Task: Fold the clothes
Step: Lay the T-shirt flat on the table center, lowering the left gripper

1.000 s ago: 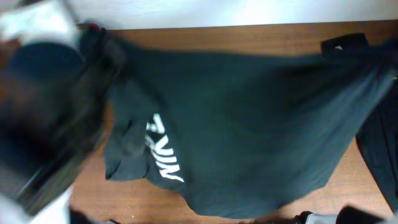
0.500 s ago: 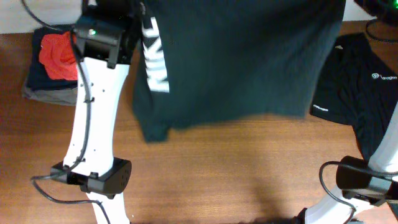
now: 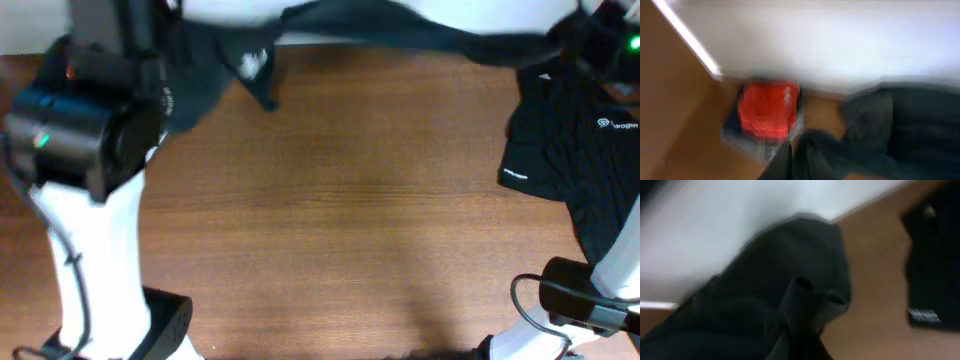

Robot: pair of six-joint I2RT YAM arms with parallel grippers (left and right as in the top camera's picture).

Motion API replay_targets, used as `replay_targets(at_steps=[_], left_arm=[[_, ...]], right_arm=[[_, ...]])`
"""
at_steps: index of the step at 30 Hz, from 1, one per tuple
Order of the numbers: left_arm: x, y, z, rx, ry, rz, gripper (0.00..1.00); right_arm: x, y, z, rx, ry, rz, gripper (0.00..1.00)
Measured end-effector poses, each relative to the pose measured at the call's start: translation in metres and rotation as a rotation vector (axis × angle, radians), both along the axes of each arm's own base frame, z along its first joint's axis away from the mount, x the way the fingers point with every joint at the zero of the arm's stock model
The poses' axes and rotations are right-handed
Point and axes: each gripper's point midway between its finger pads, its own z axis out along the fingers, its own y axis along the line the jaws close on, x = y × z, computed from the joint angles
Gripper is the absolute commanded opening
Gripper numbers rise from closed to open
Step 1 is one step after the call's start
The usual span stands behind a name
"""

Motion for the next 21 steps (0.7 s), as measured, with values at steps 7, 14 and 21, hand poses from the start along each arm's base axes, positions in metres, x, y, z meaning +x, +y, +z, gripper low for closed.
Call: replay_targets(at_steps=[7,14,21], left_arm=[[0.024,-0.04,-0.175,-0.063,0.564,-0.043,0.17],[0.003,-0.058,-0.258,-0.127,0.853,-0.054,0.68],[0.007,-0.076,-0.272,-0.18,0.862,-0.115,0.65]], right_arm=[[-0.015,-0.002,-0.07,-0.101,0.298,-0.014,0.04],[-0.022,-0.018,-0.106,-0.167,0.436,-0.05,0.75],[-0.022,-0.029,-0.142,-0.209,0.528,-0.06,0.9]])
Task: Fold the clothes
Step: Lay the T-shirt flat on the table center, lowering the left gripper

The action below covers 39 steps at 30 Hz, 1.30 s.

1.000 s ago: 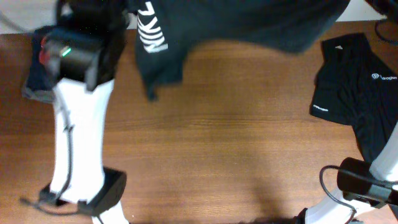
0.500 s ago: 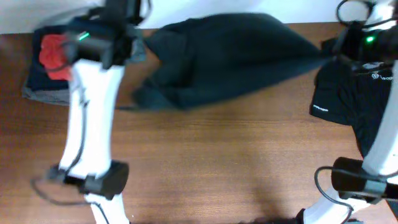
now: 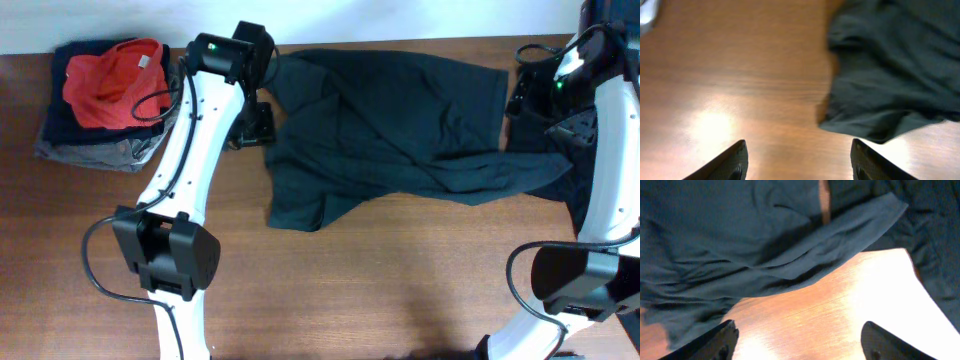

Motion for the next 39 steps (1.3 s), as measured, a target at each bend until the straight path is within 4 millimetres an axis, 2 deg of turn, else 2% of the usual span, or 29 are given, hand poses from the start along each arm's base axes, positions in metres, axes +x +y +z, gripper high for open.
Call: replay_targets(at_steps=[3,6,8,11,13,15,18,27,39], left_arm=[[-0.002,-0.021,-0.001,-0.065,0.005,-0.05,0.65],[-0.01,-0.049,-0.005,-0.118,0.021,-0.107,0.5],[-0.018,-0.065,-0.015,-0.134,0.045,-0.148,0.38],[-0.032,-0.084,-0.037,-0.139,0.094,-0.201,0.18],[-0.041,-0.091,-0.056,-0.136,0.126,-0.226,0.07],[-0.047,-0.092,-0.071,-0.135,0.152,-0.225,0.01],[-0.052,-0.087,-0.092,-0.129,0.176,-0.218,0.01],[-0.045,-0.085,-0.127,-0.142,0.143,-0.213,0.0],[-0.07,-0.073,-0.17,-0.121,0.201,-0.207,0.01]], right_arm=[[0.002,-0.005,0.0,-0.026,-0.003,-0.006,0.91],[0.001,-0.007,-0.001,-0.04,-0.001,-0.01,0.91],[0.001,-0.008,-0.001,-0.044,0.0,-0.009,0.84],[0.001,-0.009,-0.001,-0.051,0.001,-0.006,0.66],[0.001,-0.009,-0.001,-0.051,0.003,-0.011,0.59],[0.001,-0.009,-0.001,-0.048,0.002,-0.01,0.56],[0.001,-0.008,-0.001,-0.045,0.001,-0.01,0.49],[0.001,-0.007,-0.001,-0.037,0.0,-0.009,0.47],[0.002,-0.004,-0.001,-0.022,-0.003,-0.005,0.47]])
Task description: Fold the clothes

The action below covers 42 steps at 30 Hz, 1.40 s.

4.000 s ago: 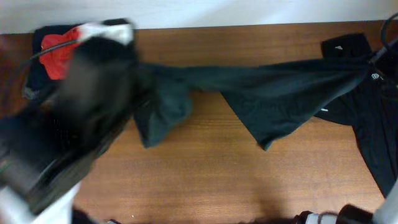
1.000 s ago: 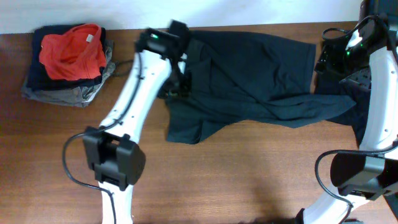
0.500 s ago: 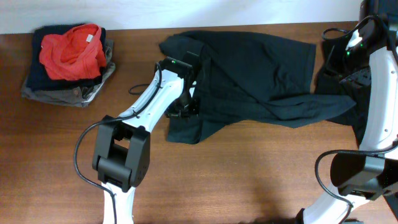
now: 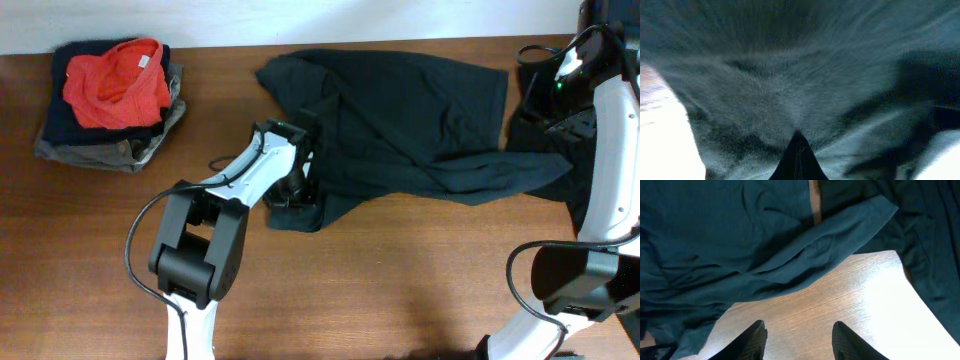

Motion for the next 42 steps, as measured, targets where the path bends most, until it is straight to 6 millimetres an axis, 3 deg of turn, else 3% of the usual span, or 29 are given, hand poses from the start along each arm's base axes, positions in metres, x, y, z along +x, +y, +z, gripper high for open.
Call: replay_targets(at_steps=[11,16,23,29,37,42], left_arm=[[-0.014,0.008,-0.003,0.008,0.011,0.01,0.0],[-0.028,0.02,-0.004,0.039,0.058,0.055,0.01],[-0.058,0.066,-0.003,0.18,0.198,0.191,0.01],[-0.068,0.108,-0.001,0.26,0.271,0.297,0.01],[-0.068,0.162,0.007,0.297,0.306,0.447,0.01],[-0.053,0.173,0.035,0.281,0.171,0.48,0.01]], right_arm=[[-0.001,0.001,0.0,0.004,0.003,0.001,0.47],[-0.002,0.001,-0.001,0.006,0.01,0.001,0.47],[-0.002,0.001,-0.001,0.006,0.01,0.001,0.48],[-0.002,0.001,-0.001,0.006,0.01,0.001,0.49],[-0.001,0.001,0.0,0.004,0.003,0.001,0.49],[0.005,0.002,0.001,0.013,-0.02,0.005,0.49]])
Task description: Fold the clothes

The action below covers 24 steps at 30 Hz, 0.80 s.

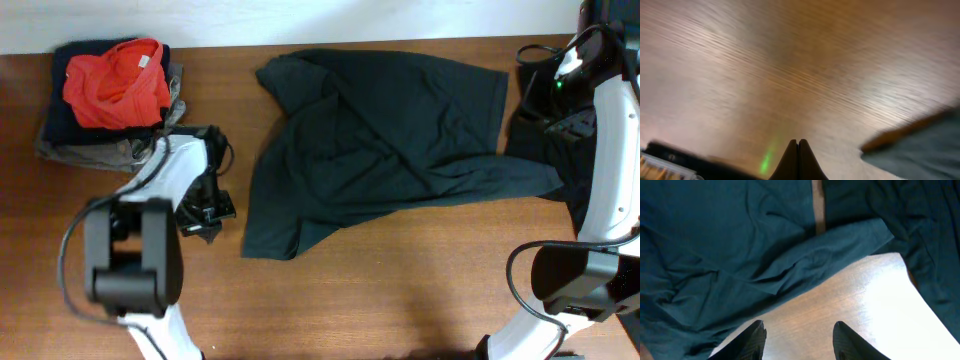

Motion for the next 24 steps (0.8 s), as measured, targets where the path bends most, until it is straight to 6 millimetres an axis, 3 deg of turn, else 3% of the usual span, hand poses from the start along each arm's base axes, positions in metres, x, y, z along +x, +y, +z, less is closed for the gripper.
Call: replay_targets(at_steps=[3,7,9,12,20,24], left_arm=[[0.024,-0.011,0.033,-0.037,-0.196,-0.054,0.24],[0.043,-0.043,0.077,-0.156,-0.41,-0.142,0.24],[0.044,-0.059,0.086,-0.209,-0.443,-0.182,0.16],[0.044,-0.077,0.081,-0.253,-0.432,-0.23,0.01],[0.043,-0.121,0.034,-0.299,-0.339,-0.34,0.01],[0.041,-0.127,0.011,-0.303,-0.279,-0.343,0.01]], right_arm=[[0.003,0.002,0.001,0.014,-0.015,0.005,0.49],[0.004,0.005,0.001,0.027,-0.019,0.009,0.49],[0.004,0.005,0.001,0.031,-0.019,0.01,0.49],[0.004,0.006,0.001,0.034,-0.019,0.011,0.49],[0.001,0.007,0.0,0.036,-0.008,0.011,0.48],[0.0,0.007,0.0,0.038,-0.003,0.01,0.48]])
